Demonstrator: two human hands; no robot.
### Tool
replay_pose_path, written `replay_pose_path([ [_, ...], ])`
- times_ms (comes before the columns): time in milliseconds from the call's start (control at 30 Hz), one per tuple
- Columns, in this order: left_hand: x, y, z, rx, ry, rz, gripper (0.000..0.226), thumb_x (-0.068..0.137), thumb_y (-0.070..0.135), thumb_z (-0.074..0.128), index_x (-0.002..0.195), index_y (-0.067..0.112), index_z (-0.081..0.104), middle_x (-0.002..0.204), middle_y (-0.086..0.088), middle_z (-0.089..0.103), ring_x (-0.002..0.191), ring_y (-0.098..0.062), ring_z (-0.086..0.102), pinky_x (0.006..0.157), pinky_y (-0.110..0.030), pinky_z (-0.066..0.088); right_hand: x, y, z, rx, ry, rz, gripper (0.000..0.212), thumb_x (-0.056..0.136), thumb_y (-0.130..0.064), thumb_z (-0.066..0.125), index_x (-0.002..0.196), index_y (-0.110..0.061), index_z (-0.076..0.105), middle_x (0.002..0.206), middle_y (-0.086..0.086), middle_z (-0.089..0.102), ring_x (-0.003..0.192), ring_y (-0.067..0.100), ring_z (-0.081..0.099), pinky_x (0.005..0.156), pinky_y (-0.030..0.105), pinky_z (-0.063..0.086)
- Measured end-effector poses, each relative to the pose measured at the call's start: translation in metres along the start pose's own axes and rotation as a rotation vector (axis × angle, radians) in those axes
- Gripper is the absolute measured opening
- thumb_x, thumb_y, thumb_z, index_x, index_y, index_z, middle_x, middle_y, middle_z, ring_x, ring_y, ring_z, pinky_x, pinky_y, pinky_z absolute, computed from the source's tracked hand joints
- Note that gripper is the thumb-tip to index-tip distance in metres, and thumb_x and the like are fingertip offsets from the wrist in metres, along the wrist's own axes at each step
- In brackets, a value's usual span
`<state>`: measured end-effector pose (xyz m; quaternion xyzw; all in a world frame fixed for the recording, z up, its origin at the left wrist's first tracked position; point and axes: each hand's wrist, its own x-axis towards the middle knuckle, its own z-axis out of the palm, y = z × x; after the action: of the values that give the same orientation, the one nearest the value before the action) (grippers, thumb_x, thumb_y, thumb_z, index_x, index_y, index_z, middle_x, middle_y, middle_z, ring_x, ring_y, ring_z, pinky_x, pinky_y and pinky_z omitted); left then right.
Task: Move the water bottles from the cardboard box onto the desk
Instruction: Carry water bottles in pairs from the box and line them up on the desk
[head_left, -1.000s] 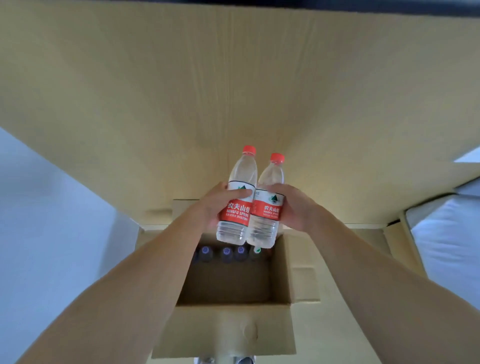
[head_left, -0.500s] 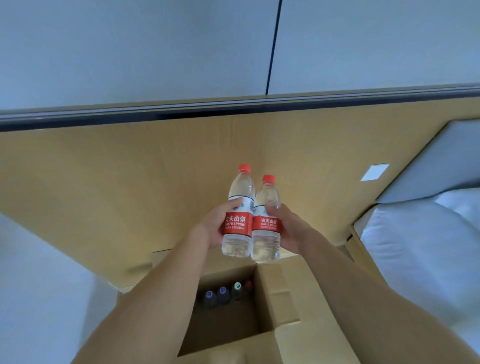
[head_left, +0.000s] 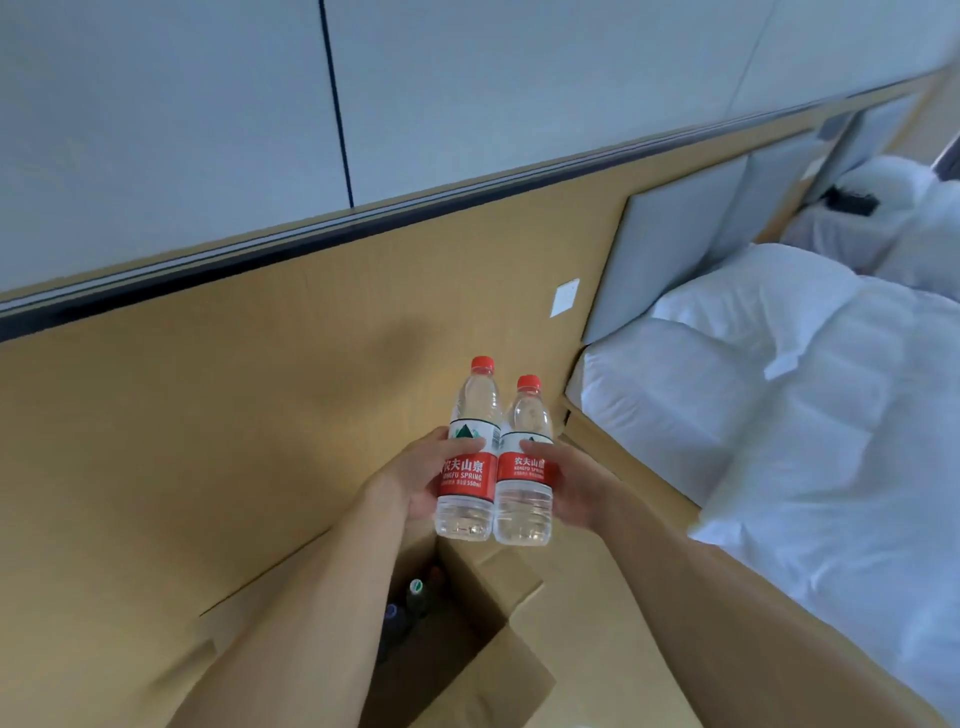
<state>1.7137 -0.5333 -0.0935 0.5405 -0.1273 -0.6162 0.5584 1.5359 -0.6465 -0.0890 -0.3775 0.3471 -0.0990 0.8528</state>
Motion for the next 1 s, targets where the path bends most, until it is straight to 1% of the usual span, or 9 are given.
replay_pose_path([
  [133,0.010,-0.016,0.041,0.093,-0.135,-0.044,0.057,0.087,0.010,0.075,0.137,0.010,0.048,0.125,-0.028,0.065,0.111,-0.045,0.066,0.096,-0.063,0.051,-0.042,0.016,-0.033,0.069,0.116,-0.091,0.062,0.089,-0.015,0.069,0.145,-0.002,0.043,0.141,0.028,0.054,0.132,0.044,0.050,0.115,0.058,0.035],
  [233,0.019,-0.034,0.081,0.168,-0.282,-0.078,0.053,0.091,0.004,0.065,0.140,0.003,0.045,0.130,-0.033,0.059,0.105,-0.044,0.064,0.097,-0.060,0.051,-0.080,0.026,-0.056,0.111,0.252,-0.166,0.061,0.087,-0.018,0.067,0.142,-0.001,0.047,0.138,0.026,0.057,0.124,0.040,0.057,0.111,0.055,0.041],
  [333,0.021,-0.056,0.130,0.254,-0.443,-0.138,0.044,0.093,-0.003,0.056,0.136,0.002,0.051,0.122,-0.033,0.063,0.097,-0.040,0.065,0.085,-0.052,0.056,-0.126,0.040,-0.082,0.171,0.368,-0.244,0.058,0.090,-0.020,0.063,0.143,-0.002,0.048,0.131,0.023,0.060,0.111,0.035,0.062,0.101,0.050,0.049],
  [467,0.014,-0.091,0.192,0.310,-0.517,-0.221,0.048,0.090,-0.006,0.058,0.136,0.005,0.051,0.129,-0.033,0.061,0.094,-0.040,0.066,0.077,-0.050,0.060,-0.187,0.064,-0.117,0.258,0.518,-0.309,0.052,0.097,-0.020,0.059,0.143,0.000,0.048,0.137,0.025,0.057,0.118,0.038,0.058,0.110,0.054,0.042],
  [633,-0.006,-0.142,0.260,0.375,-0.626,-0.307,0.054,0.086,-0.007,0.066,0.135,0.009,0.052,0.126,-0.031,0.063,0.104,-0.044,0.064,0.095,-0.066,0.049,-0.262,0.104,-0.145,0.408,0.615,-0.452,0.056,0.090,-0.026,0.063,0.139,-0.002,0.052,0.127,0.022,0.064,0.110,0.036,0.065,0.099,0.051,0.051],
  [700,-0.019,-0.165,0.286,0.413,-0.680,-0.330,0.052,0.084,-0.005,0.069,0.132,0.007,0.053,0.122,-0.030,0.066,0.103,-0.044,0.065,0.095,-0.067,0.049,-0.294,0.122,-0.158,0.482,0.668,-0.498,0.057,0.088,-0.026,0.066,0.138,-0.002,0.053,0.126,0.022,0.066,0.111,0.036,0.066,0.095,0.049,0.054],
  [833,-0.043,-0.208,0.340,0.464,-0.795,-0.373,0.042,0.082,-0.003,0.072,0.121,0.007,0.058,0.104,-0.024,0.074,0.087,-0.038,0.073,0.075,-0.054,0.061,-0.354,0.151,-0.187,0.598,0.752,-0.563,0.053,0.094,-0.025,0.059,0.140,0.001,0.051,0.138,0.028,0.056,0.132,0.041,0.052,0.113,0.056,0.037],
  [900,-0.055,-0.228,0.368,0.493,-0.833,-0.375,0.042,0.082,0.000,0.073,0.120,0.007,0.058,0.100,-0.023,0.075,0.083,-0.035,0.074,0.069,-0.049,0.061,-0.386,0.161,-0.202,0.620,0.800,-0.588,0.050,0.096,-0.024,0.056,0.140,0.001,0.051,0.139,0.028,0.055,0.133,0.041,0.050,0.114,0.056,0.037],
  [1000,-0.078,-0.264,0.417,0.525,-0.861,-0.375,0.046,0.081,0.004,0.075,0.122,0.009,0.056,0.100,-0.021,0.074,0.085,-0.035,0.073,0.071,-0.049,0.060,-0.442,0.173,-0.227,0.638,0.872,-0.621,0.048,0.098,-0.025,0.056,0.138,0.001,0.052,0.138,0.027,0.056,0.128,0.041,0.055,0.112,0.055,0.040],
])
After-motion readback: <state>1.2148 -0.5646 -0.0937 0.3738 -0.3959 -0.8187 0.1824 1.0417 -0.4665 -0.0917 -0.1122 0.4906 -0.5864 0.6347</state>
